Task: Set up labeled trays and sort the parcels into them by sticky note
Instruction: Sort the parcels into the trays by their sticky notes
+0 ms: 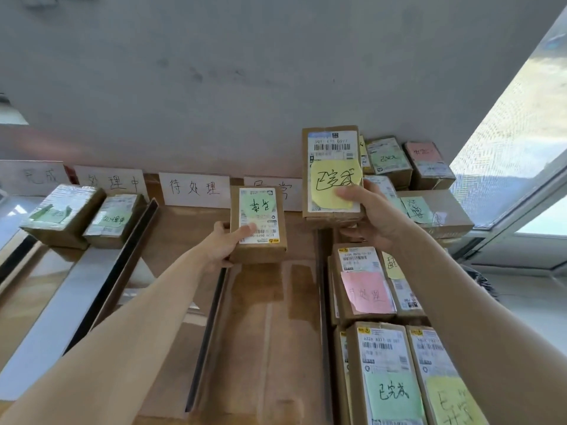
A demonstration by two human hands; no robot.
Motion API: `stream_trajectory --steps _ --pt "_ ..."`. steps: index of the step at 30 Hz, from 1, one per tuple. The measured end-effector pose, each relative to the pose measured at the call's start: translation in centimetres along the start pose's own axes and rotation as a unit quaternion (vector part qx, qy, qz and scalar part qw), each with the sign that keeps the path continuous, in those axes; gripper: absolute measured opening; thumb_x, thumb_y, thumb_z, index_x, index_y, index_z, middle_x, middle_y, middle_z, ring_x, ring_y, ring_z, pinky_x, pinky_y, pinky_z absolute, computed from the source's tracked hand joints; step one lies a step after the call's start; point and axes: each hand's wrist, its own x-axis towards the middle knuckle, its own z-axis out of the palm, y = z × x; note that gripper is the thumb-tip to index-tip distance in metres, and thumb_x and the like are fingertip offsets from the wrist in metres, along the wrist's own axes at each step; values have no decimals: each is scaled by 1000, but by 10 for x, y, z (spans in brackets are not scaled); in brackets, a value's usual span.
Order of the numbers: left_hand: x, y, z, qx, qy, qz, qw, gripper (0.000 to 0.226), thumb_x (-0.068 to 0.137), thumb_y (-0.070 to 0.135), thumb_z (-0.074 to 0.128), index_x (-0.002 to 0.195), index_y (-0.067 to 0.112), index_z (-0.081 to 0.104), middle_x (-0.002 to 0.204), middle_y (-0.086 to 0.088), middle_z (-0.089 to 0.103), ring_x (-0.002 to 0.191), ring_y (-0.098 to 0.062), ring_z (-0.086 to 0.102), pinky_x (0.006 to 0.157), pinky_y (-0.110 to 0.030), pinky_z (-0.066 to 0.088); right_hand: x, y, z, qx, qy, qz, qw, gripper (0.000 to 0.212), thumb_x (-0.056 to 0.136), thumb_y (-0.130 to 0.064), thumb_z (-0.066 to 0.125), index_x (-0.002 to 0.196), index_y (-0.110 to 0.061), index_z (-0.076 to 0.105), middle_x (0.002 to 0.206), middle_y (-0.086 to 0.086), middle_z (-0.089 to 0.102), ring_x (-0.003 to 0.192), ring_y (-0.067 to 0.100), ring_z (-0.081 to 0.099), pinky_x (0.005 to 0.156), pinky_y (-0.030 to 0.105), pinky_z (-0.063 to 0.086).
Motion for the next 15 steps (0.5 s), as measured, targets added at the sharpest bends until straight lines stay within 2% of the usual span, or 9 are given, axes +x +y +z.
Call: stream_trajectory --steps 4,7,12,13,15 --pt "26 7 10 23 -6 -30 999 85 78 47 70 137 14 19 122 -8 57 105 -26 57 87 -47 51 17 0 -4 9 -13 0 1000 75 64 -33 76 130 -27 41 107 1 71 102 25 66 92 54 47" --pt "41 7 15 43 3 -52 998 92 75 49 72 141 14 17 127 -10 53 111 -29 53 94 -53 45 24 -1 -6 17 -22 1 1000 75 64 -33 75 131 -26 41 107 0 71 103 24 66 93 54 47" --pt "56 2 16 48 36 -78 995 88 76 48 72 140 13 22 132 -12 50 116 -31 50 95 -51 43 26 -1 -5 21 -36 4 999 67 72 -27 74 131 -26 42 103 -1 73 99 23 66 92 52 48" --pt "57 1 16 38 39 -79 995 86 76 47 72 139 12 24 132 -11 51 114 -30 50 94 -50 44 26 0 -3 23 -36 4 999 61 76 -25 73 129 -25 43 102 -1 73 98 23 66 93 52 47" --pt "59 1 18 17 42 -73 996 75 80 41 71 136 10 32 128 -10 55 105 -26 53 80 -42 46 23 1 0 24 -38 7 999 56 80 -23 69 129 -25 43 103 1 72 97 23 67 94 53 47"
